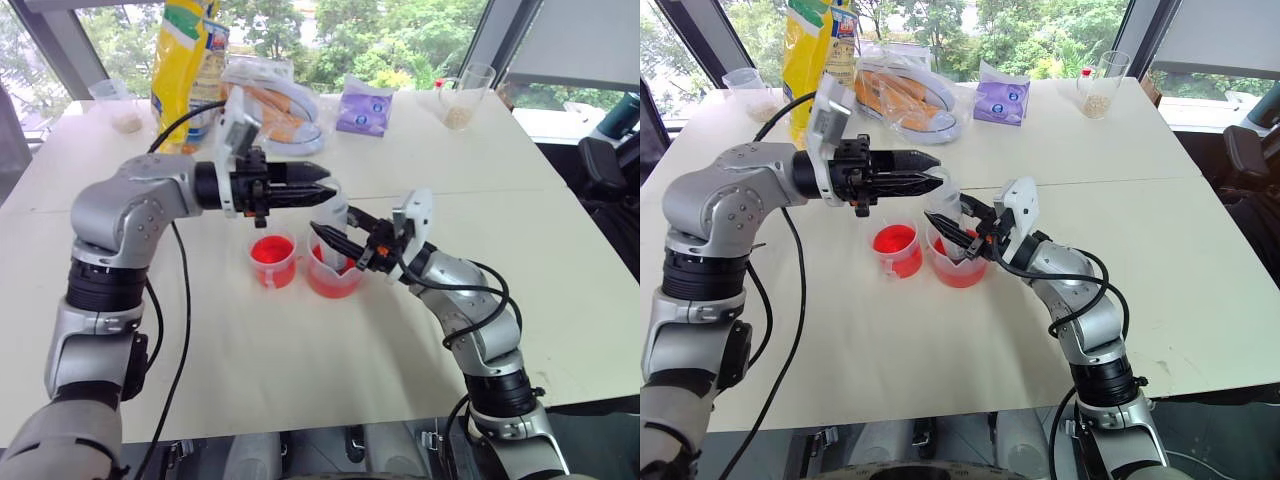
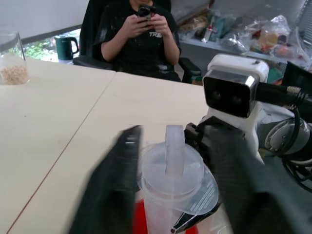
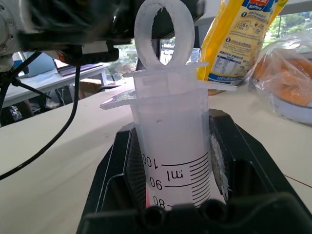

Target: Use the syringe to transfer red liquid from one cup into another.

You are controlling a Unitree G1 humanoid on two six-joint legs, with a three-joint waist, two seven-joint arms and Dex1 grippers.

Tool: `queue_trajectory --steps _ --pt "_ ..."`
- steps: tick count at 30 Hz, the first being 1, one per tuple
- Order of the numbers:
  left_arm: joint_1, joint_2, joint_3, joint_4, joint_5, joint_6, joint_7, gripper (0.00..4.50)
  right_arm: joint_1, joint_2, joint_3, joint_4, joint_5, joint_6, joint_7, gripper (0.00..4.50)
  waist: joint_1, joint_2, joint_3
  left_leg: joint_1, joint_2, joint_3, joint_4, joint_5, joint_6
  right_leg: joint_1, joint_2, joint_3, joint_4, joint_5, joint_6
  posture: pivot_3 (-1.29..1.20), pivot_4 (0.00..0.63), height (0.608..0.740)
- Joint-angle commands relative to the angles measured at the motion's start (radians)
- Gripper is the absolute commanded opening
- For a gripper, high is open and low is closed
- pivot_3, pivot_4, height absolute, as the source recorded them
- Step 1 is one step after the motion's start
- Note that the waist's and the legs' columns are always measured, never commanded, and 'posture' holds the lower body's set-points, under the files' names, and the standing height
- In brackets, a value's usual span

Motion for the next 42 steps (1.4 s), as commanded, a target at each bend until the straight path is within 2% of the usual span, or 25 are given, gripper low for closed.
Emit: queue_trajectory --steps 1,25,42 --pt "0.001 0.005 0.003 -0.025 -0.003 0.000 -0.010 0.05 -0.013 -0.003 -0.004 -0.023 0.006 -0.019 -0.006 1.40 0.000 0.000 0.000 0.000 0.000 0.000 0.000 0.000 0.000 0.000 0.000 0.000 0.000 0.000 0.000 0.00 0.150 0.740" --pt "-0.119 -0.005 0.070 0.042 0.012 -0.048 0.026 0.01 0.005 -0.029 0.026 -0.010 0.030 0.054 0.011 1.40 0.000 0.000 0.000 0.000 0.000 0.000 0.000 0.000 0.000 0.000 0.000 0.000 0.000 0.000 0.000 0.00 0.150 0.740" --pt "-0.147 -0.003 0.085 0.067 0.021 -0.069 0.026 0.01 0.019 -0.036 0.037 -0.016 0.029 0.069 0.015 1.40 0.000 0.000 0.000 0.000 0.000 0.000 0.000 0.000 0.000 0.000 0.000 0.000 0.000 0.000 0.000 0.00 0.150 0.740"
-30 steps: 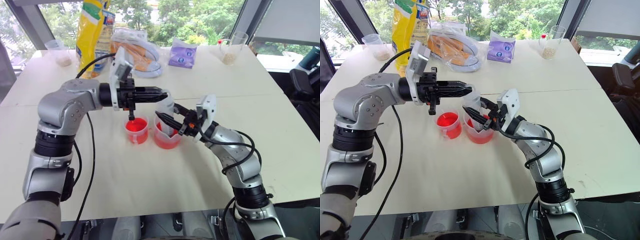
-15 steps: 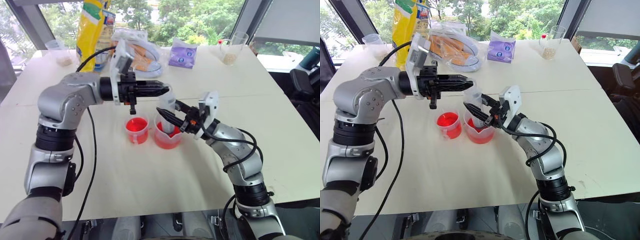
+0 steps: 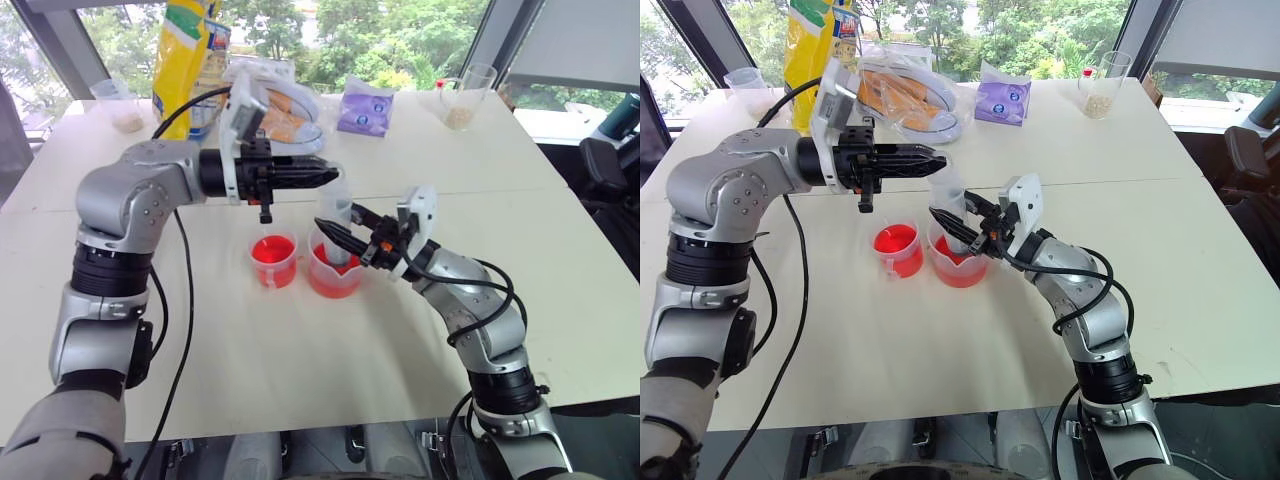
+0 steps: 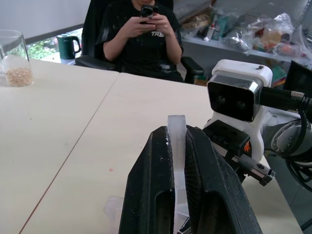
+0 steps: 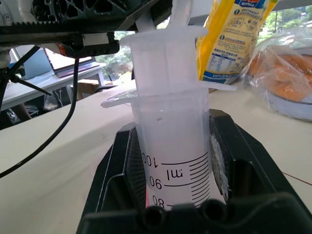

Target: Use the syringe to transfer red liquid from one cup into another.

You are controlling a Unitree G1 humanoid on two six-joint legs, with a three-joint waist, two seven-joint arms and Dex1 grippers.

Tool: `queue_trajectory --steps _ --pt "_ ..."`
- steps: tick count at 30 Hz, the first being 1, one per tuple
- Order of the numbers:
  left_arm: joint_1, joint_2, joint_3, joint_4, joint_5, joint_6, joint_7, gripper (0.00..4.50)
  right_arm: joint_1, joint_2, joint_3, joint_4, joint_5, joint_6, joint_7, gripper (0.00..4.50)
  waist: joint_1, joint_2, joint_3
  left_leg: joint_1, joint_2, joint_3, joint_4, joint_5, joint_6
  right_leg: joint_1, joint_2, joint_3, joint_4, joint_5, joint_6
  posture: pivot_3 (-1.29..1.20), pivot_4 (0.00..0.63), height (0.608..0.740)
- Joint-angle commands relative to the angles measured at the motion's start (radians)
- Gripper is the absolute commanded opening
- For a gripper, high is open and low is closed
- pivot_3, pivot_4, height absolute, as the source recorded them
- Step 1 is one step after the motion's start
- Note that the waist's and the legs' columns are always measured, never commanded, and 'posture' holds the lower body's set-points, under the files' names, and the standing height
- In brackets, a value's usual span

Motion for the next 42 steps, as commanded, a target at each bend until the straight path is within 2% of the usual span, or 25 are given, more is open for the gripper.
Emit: queue_trajectory --steps 1,19,21,22,23,25,28,29,36,42 --pt "-0.068 0.011 0.088 -0.004 0.002 -0.068 0.029 0.01 0.025 -0.018 0.041 -0.015 0.006 0.021 0.028 1.40 0.000 0.000 0.000 0.000 0.000 0.000 0.000 0.000 0.000 0.000 0.000 0.000 0.000 0.000 0.000 0.00 0.150 0.740" --pt "-0.040 0.018 0.076 -0.019 -0.005 -0.060 0.014 0.01 -0.034 -0.004 0.000 -0.028 0.021 0.025 0.004 1.40 0.000 0.000 0.000 0.000 0.000 0.000 0.000 0.000 0.000 0.000 0.000 0.000 0.000 0.000 0.000 0.00 0.150 0.740" --pt "-0.034 0.019 0.074 -0.025 -0.014 -0.043 0.009 0.86 -0.042 -0.005 -0.004 -0.032 0.023 0.028 0.002 1.40 0.000 0.000 0.000 0.000 0.000 0.000 0.000 0.000 0.000 0.000 0.000 0.000 0.000 0.000 0.000 0.00 0.150 0.740" --pt "-0.029 0.021 0.072 -0.029 -0.015 -0.039 0.005 1.15 -0.046 -0.005 -0.006 -0.034 0.024 0.030 0.001 1.40 0.000 0.000 0.000 0.000 0.000 0.000 0.000 0.000 0.000 0.000 0.000 0.000 0.000 0.000 0.000 0.00 0.150 0.740" --pt "-0.026 0.022 0.071 -0.032 -0.015 -0.037 0.003 1.77 -0.048 -0.005 -0.007 -0.036 0.025 0.031 0.001 1.40 0.000 0.000 0.000 0.000 0.000 0.000 0.000 0.000 0.000 0.000 0.000 0.000 0.000 0.000 0.000 0.00 0.150 0.740" --pt "-0.009 0.031 0.067 -0.044 -0.012 -0.037 -0.006 2.53 -0.063 -0.006 -0.017 -0.043 0.030 0.039 -0.003 1.40 0.000 0.000 0.000 0.000 0.000 0.000 0.000 0.000 0.000 0.000 0.000 0.000 0.000 0.000 0.000 0.00 0.150 0.740" --pt "0.017 0.048 0.067 -0.058 -0.005 -0.046 -0.021 4.11 -0.089 -0.009 -0.037 -0.050 0.041 0.050 -0.010 1.40 0.000 0.000 0.000 0.000 0.000 0.000 0.000 0.000 0.000 0.000 0.000 0.000 0.000 0.000 0.000 0.00 0.150 0.740" --pt "0.025 0.055 0.073 -0.062 -0.005 -0.050 -0.023 4.46 -0.098 -0.010 -0.042 -0.051 0.044 0.054 -0.013 1.40 -0.001 0.000 0.000 0.000 0.000 0.000 0.000 0.000 0.000 0.000 0.000 0.000 0.000 0.000 0.000 0.00 0.150 0.740" --pt "0.046 0.130 0.205 -0.060 -0.094 0.011 -0.007 4.46 -0.159 -0.024 -0.077 -0.060 0.079 0.082 -0.029 1.40 -0.002 0.000 0.000 0.000 0.000 0.000 0.000 0.000 0.000 0.000 0.000 0.000 0.000 0.000 0.000 0.00 0.150 0.740" --pt "0.035 0.226 0.310 -0.016 -0.131 0.043 0.016 4.46 -0.311 -0.034 -0.131 -0.066 0.182 0.169 -0.040 1.40 -0.002 0.000 0.000 0.000 0.001 0.000 0.000 0.000 0.000 0.000 0.000 0.000 0.001 0.000 0.000 0.00 0.150 0.740"
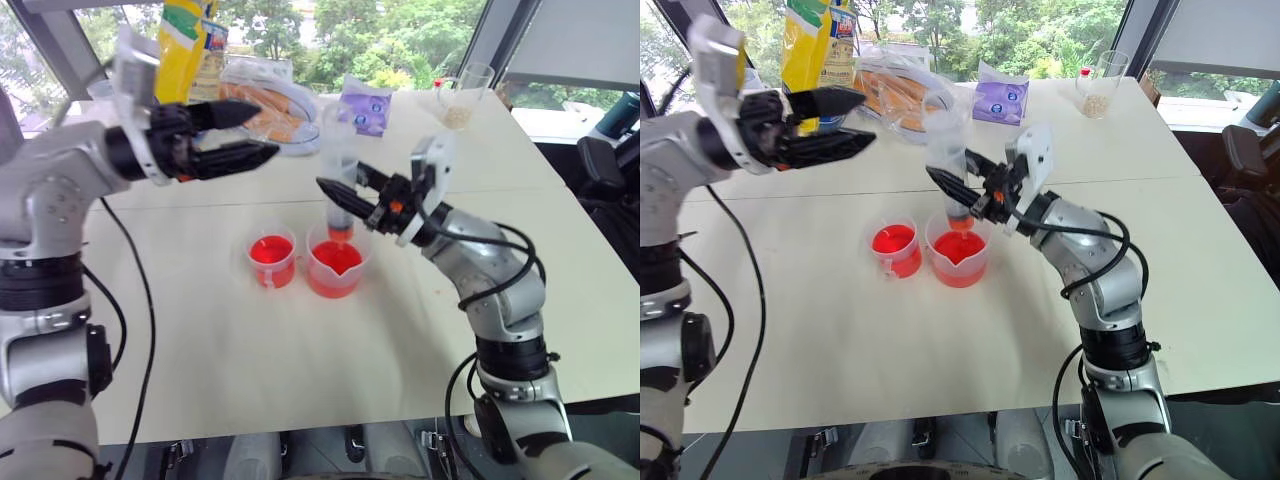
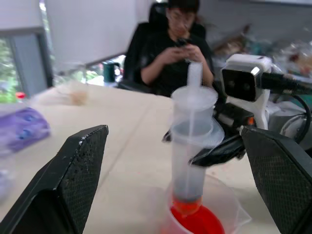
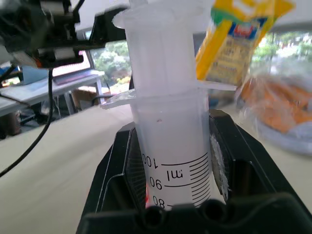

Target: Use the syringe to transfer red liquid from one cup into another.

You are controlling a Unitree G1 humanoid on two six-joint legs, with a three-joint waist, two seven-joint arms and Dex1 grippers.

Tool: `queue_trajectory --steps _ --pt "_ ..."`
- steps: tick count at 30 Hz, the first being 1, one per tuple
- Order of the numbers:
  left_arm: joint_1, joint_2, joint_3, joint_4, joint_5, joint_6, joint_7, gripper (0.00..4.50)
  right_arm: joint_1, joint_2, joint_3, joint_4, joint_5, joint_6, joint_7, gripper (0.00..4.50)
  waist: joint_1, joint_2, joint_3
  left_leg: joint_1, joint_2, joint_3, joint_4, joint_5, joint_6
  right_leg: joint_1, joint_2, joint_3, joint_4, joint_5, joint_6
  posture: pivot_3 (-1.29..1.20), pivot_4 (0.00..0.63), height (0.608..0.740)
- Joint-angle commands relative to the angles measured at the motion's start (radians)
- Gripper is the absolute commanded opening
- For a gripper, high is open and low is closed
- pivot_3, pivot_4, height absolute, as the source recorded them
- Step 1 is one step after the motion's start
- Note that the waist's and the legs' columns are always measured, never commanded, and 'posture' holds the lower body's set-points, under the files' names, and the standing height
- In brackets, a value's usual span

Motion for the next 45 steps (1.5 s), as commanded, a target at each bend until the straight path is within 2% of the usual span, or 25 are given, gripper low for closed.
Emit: queue_trajectory --steps 1,5,9,18,33,36,38,42,45 --pt "-0.027 0.049 0.070 0.009 -0.025 0.009 0.009 4.46 -0.109 -0.002 -0.051 -0.046 0.087 0.044 -0.005 1.40 0.000 0.000 0.000 0.000 0.000 0.000 0.000 0.000 0.000 0.000 0.000 0.000 0.000 0.000 0.000 0.00 0.150 0.740" --pt "-0.019 0.087 0.103 0.010 -0.034 0.009 0.017 4.46 -0.236 0.034 -0.051 0.020 0.160 0.095 0.004 1.40 0.001 0.000 0.000 0.000 0.000 0.000 0.000 0.000 0.000 0.000 0.000 0.000 0.000 0.000 0.000 0.00 0.150 0.740" --pt "-0.019 0.094 0.123 -0.004 -0.055 0.012 0.040 4.46 -0.276 0.096 -0.018 0.089 0.166 0.082 0.012 1.40 0.001 0.000 0.000 0.000 0.000 0.000 0.000 0.000 0.000 0.000 0.000 0.000 0.000 0.000 0.000 0.00 0.150 0.740" --pt "-0.030 0.104 0.156 -0.055 -0.132 0.063 0.095 4.46 -0.212 0.196 0.118 0.255 0.051 -0.067 0.088 1.40 -0.001 0.000 0.000 0.000 0.000 0.000 0.000 0.000 0.000 0.000 0.000 0.000 0.000 0.000 0.000 0.00 0.150 0.740" --pt "-0.030 0.040 0.042 -0.087 -0.120 0.047 0.116 4.46 -0.185 0.207 0.138 0.283 -0.007 -0.101 0.113 1.40 -0.003 0.000 0.000 0.000 0.000 0.000 0.000 0.000 -0.001 0.000 0.000 0.000 0.001 0.000 0.000 0.00 0.150 0.740" --pt "-0.033 0.037 0.031 -0.086 -0.115 0.042 0.115 3.09 -0.183 0.210 0.138 0.283 -0.012 -0.102 0.114 1.40 -0.002 0.000 0.000 0.000 0.000 0.000 0.000 0.000 -0.001 0.000 0.000 0.000 0.001 0.000 0.000 0.00 0.150 0.740" --pt "-0.035 0.034 0.027 -0.083 -0.115 0.037 0.116 1.99 -0.185 0.212 0.138 0.286 -0.016 -0.103 0.116 1.40 -0.002 0.000 0.000 0.000 0.000 0.000 0.000 0.000 -0.001 0.000 0.000 0.000 0.000 0.000 0.000 0.00 0.150 0.740" --pt "-0.035 0.030 0.024 -0.082 -0.113 0.032 0.115 0.06 -0.187 0.214 0.138 0.286 -0.020 -0.103 0.119 1.40 -0.002 0.000 0.000 0.000 0.000 0.000 0.000 0.000 -0.001 0.000 0.000 0.000 0.000 0.000 0.000 0.00 0.150 0.740" --pt "-0.026 0.032 0.020 -0.093 -0.109 0.032 0.107 0.06 -0.191 0.214 0.136 0.283 -0.021 -0.101 0.121 1.40 -0.002 0.000 0.000 0.000 0.000 0.000 0.000 0.000 -0.001 0.000 0.000 0.000 0.000 0.000 0.000 0.00 0.150 0.740"
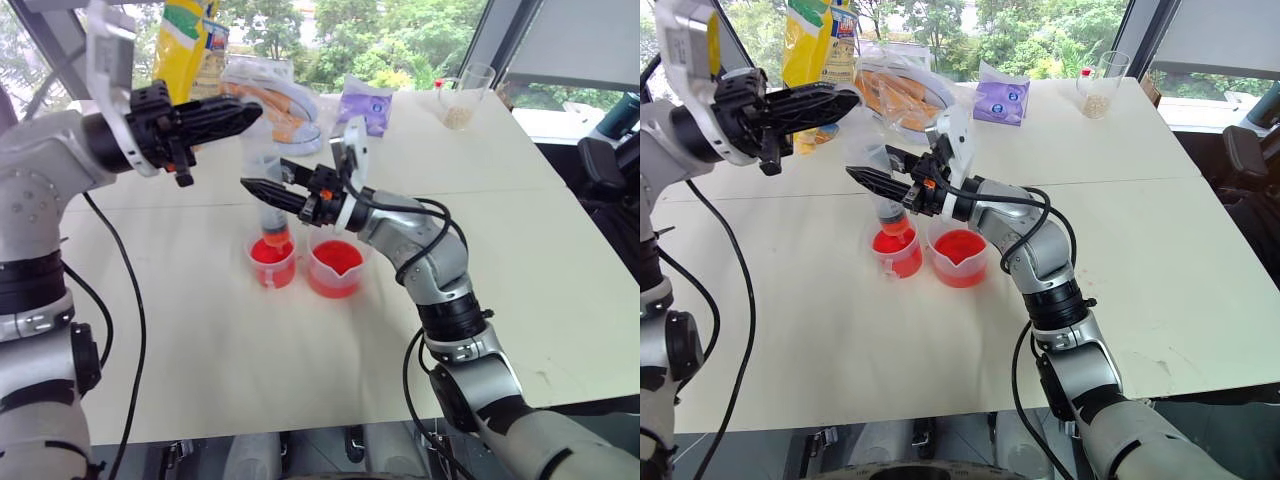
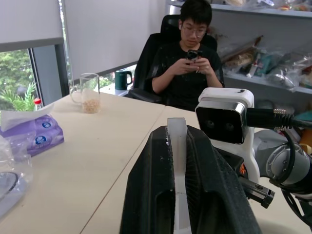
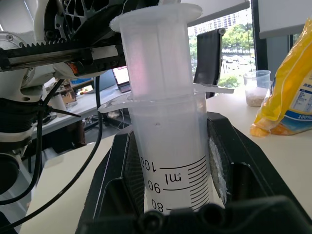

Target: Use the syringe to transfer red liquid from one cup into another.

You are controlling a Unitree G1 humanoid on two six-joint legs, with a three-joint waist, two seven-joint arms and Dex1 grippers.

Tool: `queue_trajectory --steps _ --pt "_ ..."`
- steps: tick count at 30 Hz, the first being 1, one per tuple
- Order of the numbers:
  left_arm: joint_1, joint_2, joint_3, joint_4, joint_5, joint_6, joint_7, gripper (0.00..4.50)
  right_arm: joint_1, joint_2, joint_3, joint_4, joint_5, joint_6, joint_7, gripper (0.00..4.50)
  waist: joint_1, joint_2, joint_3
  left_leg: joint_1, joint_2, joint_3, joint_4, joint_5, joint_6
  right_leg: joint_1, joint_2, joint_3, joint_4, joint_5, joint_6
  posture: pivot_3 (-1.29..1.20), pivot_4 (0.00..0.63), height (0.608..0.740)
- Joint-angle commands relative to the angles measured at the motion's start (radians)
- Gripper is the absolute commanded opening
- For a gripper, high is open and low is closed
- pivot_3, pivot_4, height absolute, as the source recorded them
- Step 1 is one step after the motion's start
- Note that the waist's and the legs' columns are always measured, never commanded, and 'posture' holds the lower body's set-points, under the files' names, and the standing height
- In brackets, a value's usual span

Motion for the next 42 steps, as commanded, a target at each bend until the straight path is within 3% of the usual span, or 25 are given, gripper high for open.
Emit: queue_trajectory --steps 1,20,39,42 --pt "-0.013 0.015 0.005 -0.038 0.004 -0.022 -0.017 0.06 -0.019 0.013 -0.008 -0.028 0.008 -0.024 0.009 1.40 0.000 0.000 0.000 0.000 0.000 0.000 0.000 0.000 0.000 0.000 0.000 0.000 0.000 0.000 0.000 0.00 0.150 0.740" --pt "0.094 0.038 -0.049 -0.094 0.057 -0.072 -0.081 0.06 -0.149 0.021 -0.101 -0.056 0.058 0.027 -0.036 1.40 0.000 0.000 0.000 0.000 0.000 0.000 0.000 0.000 0.000 0.000 0.000 0.000 0.000 0.000 0.000 0.00 0.150 0.740" --pt "0.137 0.038 -0.060 -0.133 0.051 -0.069 -0.061 0.06 -0.180 0.013 -0.111 -0.049 0.074 0.043 -0.043 1.40 0.000 0.000 0.000 0.000 0.000 0.000 0.000 0.000 0.000 0.000 0.000 0.000 0.000 0.000 0.000 0.00 0.150 0.740" --pt "0.114 0.030 -0.050 -0.113 0.042 -0.056 -0.041 1.27 -0.165 0.015 -0.100 -0.048 0.070 0.045 -0.040 1.40 0.002 0.000 0.000 0.000 0.000 0.000 0.000 0.000 0.000 0.000 0.000 0.000 0.000 0.000 0.000 0.00 0.150 0.740"
